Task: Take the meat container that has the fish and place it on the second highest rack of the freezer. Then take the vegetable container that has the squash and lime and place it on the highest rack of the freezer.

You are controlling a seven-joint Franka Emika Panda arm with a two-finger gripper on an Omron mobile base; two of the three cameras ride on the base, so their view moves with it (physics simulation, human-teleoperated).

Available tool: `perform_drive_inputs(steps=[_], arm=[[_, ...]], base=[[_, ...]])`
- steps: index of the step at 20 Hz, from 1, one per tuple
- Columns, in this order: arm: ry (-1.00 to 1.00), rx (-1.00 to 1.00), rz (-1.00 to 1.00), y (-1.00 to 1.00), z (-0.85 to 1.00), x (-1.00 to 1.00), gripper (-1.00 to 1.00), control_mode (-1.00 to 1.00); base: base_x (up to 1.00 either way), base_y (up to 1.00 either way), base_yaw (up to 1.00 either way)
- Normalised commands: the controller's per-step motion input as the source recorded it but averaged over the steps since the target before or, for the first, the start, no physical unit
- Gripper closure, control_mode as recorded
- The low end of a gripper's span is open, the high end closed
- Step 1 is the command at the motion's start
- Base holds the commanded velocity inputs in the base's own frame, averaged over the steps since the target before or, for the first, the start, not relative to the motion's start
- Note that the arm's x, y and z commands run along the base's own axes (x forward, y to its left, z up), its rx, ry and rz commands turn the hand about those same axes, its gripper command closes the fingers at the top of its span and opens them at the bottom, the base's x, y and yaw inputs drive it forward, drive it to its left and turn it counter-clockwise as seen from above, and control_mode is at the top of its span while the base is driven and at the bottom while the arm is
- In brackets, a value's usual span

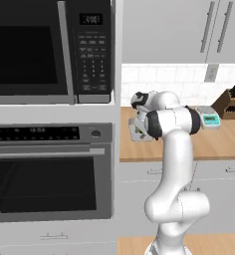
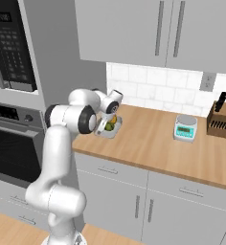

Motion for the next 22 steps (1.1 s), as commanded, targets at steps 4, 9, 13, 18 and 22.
perform_drive_inputs(steps=[4,9,13,18,22], arm=[[0.0,-0.07,-0.06,0.09,-0.49,0.24,-1.0,-1.0],[0.0,-0.12,-0.04,0.29,-0.6,0.16,1.0,-1.0],[0.0,-0.12,-0.02,0.34,-0.85,-0.11,1.0,-1.0],[-0.02,-0.01,-0.08,0.03,-0.56,-0.31,1.0,-1.0],[0.0,0.0,-0.02,-0.4,-0.07,-0.34,1.0,-1.0]], base=[[0.0,0.0,0.0],[0.0,0.0,0.0],[0.0,0.0,0.0],[0.0,0.0,0.0],[0.0,0.0,0.0]])
